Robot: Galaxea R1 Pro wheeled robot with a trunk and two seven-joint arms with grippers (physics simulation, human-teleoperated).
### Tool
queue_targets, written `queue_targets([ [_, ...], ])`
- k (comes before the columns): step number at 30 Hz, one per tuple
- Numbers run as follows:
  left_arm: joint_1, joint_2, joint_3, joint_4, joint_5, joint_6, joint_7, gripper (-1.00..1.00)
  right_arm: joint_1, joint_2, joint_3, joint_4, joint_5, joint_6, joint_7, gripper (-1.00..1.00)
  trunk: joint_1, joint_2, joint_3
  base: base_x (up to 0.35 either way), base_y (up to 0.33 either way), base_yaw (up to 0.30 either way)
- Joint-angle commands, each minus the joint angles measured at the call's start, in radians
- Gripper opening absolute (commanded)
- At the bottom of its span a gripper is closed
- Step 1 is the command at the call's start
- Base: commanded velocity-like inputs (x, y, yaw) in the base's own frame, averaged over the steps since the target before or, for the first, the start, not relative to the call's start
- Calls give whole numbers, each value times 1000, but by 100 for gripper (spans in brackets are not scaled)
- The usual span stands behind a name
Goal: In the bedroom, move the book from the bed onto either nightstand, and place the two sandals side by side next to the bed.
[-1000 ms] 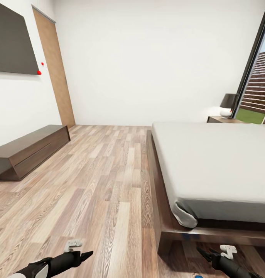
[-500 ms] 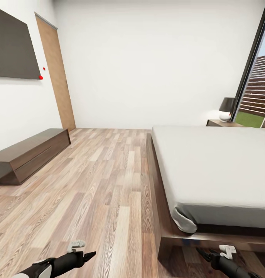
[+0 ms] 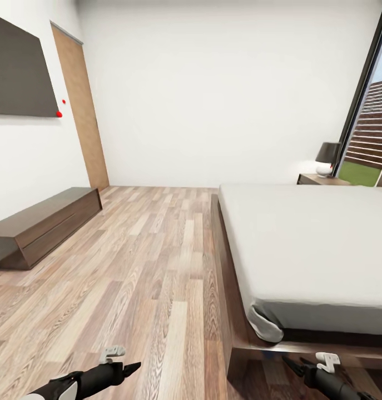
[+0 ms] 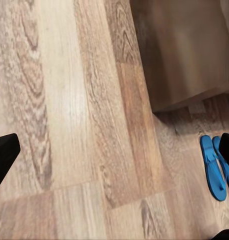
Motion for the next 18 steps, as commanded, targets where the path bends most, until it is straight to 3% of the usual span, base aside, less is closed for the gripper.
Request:
queue_targets([
  [1,-1,0,3,1,-4,-3,-2,100,-2,-1,5,5,-8,-5,4,100,-4,7,2,0,0,0],
  [14,-1,-1,2,1,-4,-3,-2,100,-2,-1,4,5,-8,-5,4,100,-54,98,43,0,0,0],
  [18,-1,-1,2,1,-4,-5,-2,100,-2,-1,4,5,-8,-6,5,100,-54,98,43,0,0,0],
])
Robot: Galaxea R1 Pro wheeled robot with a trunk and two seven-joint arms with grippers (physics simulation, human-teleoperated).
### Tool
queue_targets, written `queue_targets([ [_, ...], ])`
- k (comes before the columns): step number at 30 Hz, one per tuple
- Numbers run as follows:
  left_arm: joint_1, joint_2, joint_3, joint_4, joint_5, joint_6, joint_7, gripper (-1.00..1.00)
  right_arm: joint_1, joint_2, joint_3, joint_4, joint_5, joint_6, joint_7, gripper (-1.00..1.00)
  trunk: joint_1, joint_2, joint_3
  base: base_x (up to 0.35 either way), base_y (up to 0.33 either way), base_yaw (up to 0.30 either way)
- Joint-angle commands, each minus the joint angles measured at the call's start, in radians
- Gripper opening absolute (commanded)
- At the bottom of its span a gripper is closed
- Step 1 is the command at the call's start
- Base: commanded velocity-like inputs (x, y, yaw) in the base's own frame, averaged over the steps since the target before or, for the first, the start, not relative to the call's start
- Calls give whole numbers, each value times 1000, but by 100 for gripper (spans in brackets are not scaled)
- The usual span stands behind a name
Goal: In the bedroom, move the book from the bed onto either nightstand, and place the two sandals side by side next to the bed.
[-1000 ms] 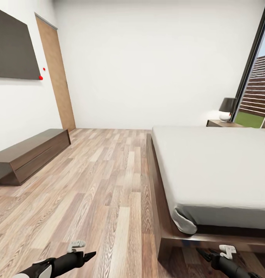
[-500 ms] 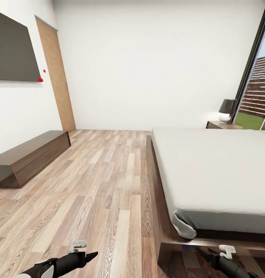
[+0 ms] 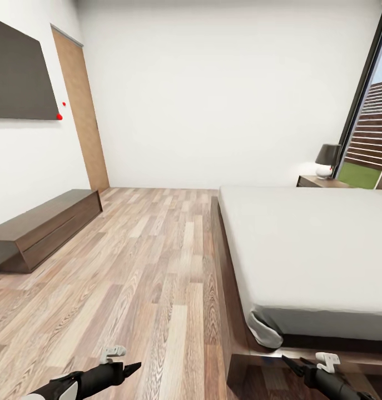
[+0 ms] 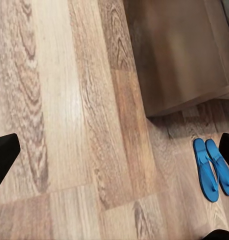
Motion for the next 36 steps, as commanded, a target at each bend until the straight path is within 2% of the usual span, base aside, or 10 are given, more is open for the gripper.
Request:
queue_targets([
  [1,-1,0,3,1,-3,-4,-2,100,-2,-1,4,5,-8,-5,4,100,0,0,-1,0,0,0],
  [7,-1,0,3,1,-3,-4,-2,100,-2,-1,4,5,-8,-6,5,100,0,0,-1,0,0,0],
  [20,-1,-1,3,1,-3,-4,-2,100,-2,-1,5,5,-8,-6,4,100,-50,91,40,0,0,0],
  [31,-1,-1,3,1,-3,-4,-2,100,-2,-1,4,5,-8,-6,4,100,-50,91,40,0,0,0],
  [36,0,-1,3,1,-3,-3,-2,100,-2,-1,5,5,-8,-6,4,100,-69,126,55,0,0,0],
])
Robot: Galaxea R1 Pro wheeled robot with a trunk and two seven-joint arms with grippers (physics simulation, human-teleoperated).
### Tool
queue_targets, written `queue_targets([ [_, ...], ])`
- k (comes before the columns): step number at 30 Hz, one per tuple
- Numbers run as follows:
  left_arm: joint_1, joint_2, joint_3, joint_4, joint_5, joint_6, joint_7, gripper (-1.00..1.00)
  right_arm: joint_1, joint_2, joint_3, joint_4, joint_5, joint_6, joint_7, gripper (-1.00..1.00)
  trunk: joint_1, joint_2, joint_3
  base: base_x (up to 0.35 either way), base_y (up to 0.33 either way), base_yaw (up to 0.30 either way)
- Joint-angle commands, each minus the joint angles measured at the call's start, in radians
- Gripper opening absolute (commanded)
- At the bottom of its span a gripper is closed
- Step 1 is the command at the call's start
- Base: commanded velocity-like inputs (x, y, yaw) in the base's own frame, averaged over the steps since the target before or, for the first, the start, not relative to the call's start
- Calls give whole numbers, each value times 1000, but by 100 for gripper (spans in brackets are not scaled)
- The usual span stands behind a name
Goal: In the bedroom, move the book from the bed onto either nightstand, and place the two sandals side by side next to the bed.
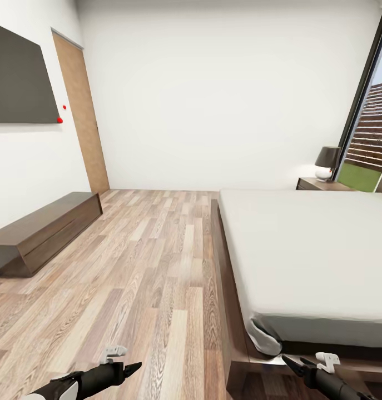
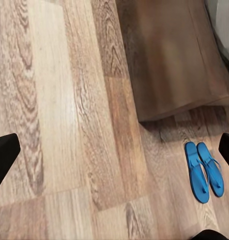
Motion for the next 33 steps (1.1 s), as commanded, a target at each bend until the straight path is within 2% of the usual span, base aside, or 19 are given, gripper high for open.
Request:
queue_targets([
  [1,-1,0,3,1,-4,-3,-3,100,-2,-1,5,5,-8,-5,4,100,-4,7,2,0,0,0],
  [8,-1,0,3,1,-4,-3,-3,100,-2,0,5,5,-8,-5,4,100,-31,56,24,0,0,0],
  [22,0,0,3,1,-4,-3,-3,100,-2,0,6,4,-8,-5,4,100,-31,56,24,0,0,-4],
  [33,-1,0,3,1,-4,-3,-3,100,-2,0,6,4,-8,-3,4,100,-31,56,31,0,0,-217],
])
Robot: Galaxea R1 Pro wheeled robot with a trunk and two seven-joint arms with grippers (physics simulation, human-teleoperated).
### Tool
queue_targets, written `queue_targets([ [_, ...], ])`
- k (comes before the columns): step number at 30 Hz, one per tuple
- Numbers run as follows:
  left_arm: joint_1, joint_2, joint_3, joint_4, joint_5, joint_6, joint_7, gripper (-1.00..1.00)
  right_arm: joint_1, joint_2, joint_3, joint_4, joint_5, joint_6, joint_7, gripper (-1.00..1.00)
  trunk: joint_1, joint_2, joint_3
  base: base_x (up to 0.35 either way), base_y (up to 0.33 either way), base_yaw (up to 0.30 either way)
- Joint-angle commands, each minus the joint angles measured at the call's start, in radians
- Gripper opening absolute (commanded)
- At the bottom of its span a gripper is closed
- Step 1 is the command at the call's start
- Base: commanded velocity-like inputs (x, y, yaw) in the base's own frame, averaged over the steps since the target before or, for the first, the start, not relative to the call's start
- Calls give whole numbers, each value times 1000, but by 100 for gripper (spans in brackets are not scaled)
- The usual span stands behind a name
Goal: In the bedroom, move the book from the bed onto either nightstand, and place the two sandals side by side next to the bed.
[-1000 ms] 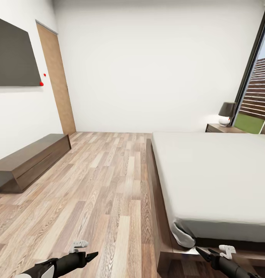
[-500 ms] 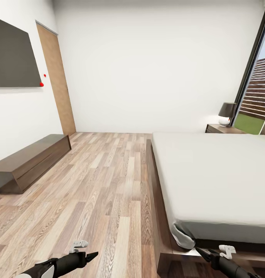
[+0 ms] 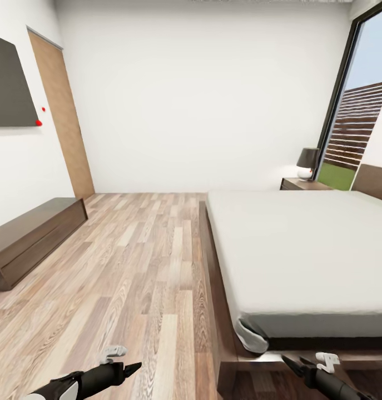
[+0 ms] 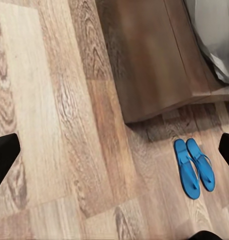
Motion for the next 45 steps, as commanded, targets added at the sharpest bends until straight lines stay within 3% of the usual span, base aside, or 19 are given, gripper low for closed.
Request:
queue_targets([
  [1,0,0,3,1,-3,-4,-3,100,-2,0,5,5,-8,-5,3,100,0,0,0,0,0,-221],
  [27,0,0,3,1,-3,-4,-3,100,-2,0,5,5,-8,-5,4,100,0,0,14,0,0,-135],
  [45,0,0,3,1,-3,-3,-3,100,-2,0,5,5,-8,-5,5,100,-69,126,70,0,0,-13],
])
